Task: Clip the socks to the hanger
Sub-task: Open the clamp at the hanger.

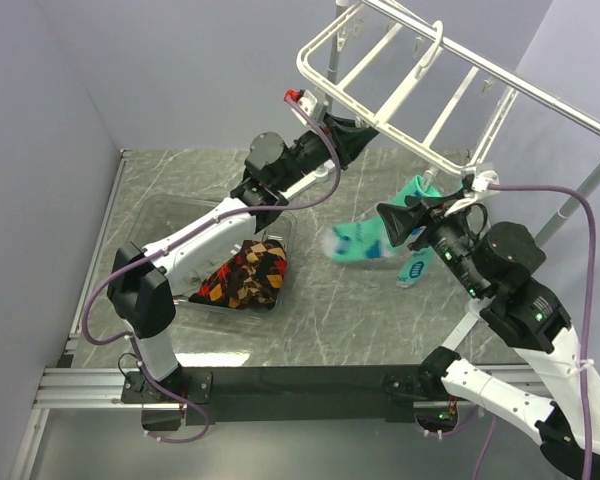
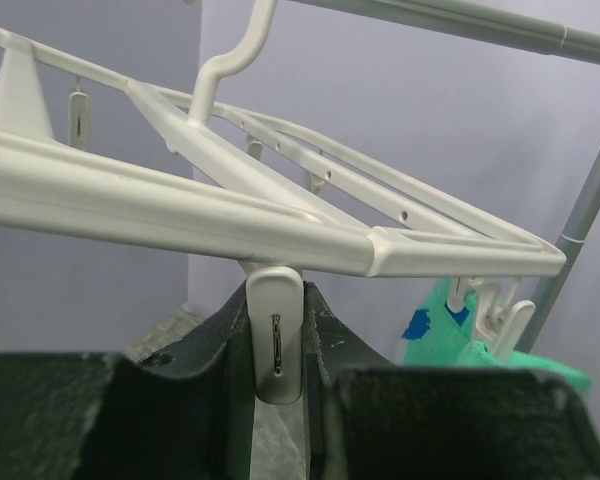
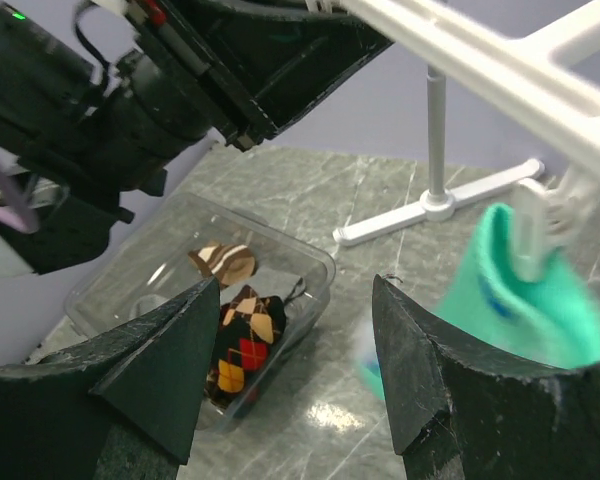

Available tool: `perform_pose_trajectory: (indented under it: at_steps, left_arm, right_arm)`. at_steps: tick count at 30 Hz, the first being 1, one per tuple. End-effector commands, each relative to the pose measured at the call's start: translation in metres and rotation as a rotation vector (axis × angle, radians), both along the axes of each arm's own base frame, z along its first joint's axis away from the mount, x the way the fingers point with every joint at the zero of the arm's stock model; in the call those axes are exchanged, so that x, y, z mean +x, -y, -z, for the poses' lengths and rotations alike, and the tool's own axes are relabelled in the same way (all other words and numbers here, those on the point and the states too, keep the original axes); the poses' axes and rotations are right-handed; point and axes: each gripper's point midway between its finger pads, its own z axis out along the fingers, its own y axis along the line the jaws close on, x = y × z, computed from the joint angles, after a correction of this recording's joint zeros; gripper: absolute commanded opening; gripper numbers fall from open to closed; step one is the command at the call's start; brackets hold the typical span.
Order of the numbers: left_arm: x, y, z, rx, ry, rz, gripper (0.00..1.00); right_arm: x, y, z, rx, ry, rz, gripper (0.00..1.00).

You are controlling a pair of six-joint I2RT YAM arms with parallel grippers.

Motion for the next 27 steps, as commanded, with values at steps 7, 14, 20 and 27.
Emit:
perform_pose_trajectory:
  at_steps: [7, 14, 20, 27]
  left_arm:
    - [-0.024, 0.000, -0.037, -0.070, 0.036, 0.004, 0.04]
    - [-0.035, -0.004, -0.013, -0.023, 0.063, 0.024, 0.05]
    - [-0.049, -0.013, 0.005, 0.004, 0.071, 0.038, 0.05]
    - [-0.058, -0.015, 0.009, 0.000, 0.065, 0.070, 0.05]
  right_arm:
    - [0.035, 0.021, 0.030, -0.058, -0.077, 0.228, 0.69]
    - [0.033, 0.022, 0.015, 0.002, -0.041, 0.226, 0.68]
    - [0.048, 0.035, 0.023, -0.039, -0.069, 0.327, 0.68]
    - [0.058, 0.051, 0.021, -0.035, -0.068, 0.399, 0.64]
